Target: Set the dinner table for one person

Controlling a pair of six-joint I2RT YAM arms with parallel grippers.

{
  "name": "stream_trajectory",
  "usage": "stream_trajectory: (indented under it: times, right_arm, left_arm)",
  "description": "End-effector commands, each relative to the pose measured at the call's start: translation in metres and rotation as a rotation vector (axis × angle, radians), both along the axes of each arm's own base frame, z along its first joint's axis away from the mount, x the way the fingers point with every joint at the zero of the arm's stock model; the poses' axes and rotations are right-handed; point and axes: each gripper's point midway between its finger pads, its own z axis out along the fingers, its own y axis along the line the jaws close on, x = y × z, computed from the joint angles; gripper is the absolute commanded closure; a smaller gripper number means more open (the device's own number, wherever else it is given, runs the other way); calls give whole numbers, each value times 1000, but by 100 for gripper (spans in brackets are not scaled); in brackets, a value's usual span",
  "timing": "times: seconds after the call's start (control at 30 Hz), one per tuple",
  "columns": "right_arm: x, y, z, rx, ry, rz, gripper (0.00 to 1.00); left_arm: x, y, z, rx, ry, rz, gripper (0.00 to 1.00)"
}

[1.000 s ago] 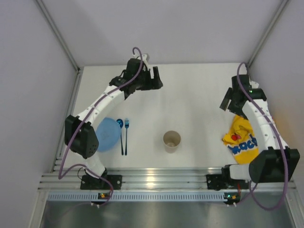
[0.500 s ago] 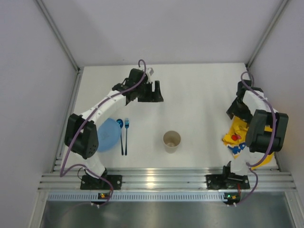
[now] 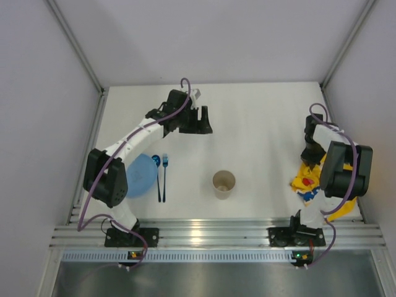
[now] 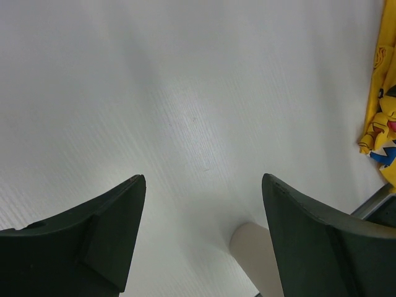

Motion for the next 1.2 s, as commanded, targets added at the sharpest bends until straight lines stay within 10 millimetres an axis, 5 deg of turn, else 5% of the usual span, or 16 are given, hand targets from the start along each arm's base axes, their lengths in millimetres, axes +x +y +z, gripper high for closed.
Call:
stream_trajectory:
  times: [0.0,0.1,0.2,0.37,0.47,0.57,0.63,0.7,0.77,0.9,1.17]
  right_arm:
    - [10,3,11,4,-93,41,100]
    - [43,60,0,183,-195,193,100]
    - [79,144,-1,349,-243,384,100]
    - [126,272,27,481,-290,639,100]
    - [146,311,47,514,-336,684,100]
    - [158,322,66,546,-370,681,100]
    - [165,320,83,532,-398,698,77]
    - [167,314,104,522,-441,722,33]
    - [166,308,116,514,-466,726,17]
    - [154,298,135,523,-497,735,13]
    - [112,271,128,501,-459,732,14]
  left_arm:
    - [2,-4,39,-50,-89,-19,19]
    - [5,-3,35,-43,-84,-2,19]
    - [10,-2,35,-34,-91,21,19]
    - [19,-5,34,-31,-93,30,19]
    - [25,-8,32,-25,-94,29,19]
    - [32,-9,26,-5,-94,28,19]
    - [38,-9,24,13,-101,32,19]
    - [43,-9,16,33,-92,39,19]
    - [47,-9,2,54,-72,48,20]
    - [51,-3,-22,106,-35,86,21]
    - [58,-9,-85,147,99,122,26]
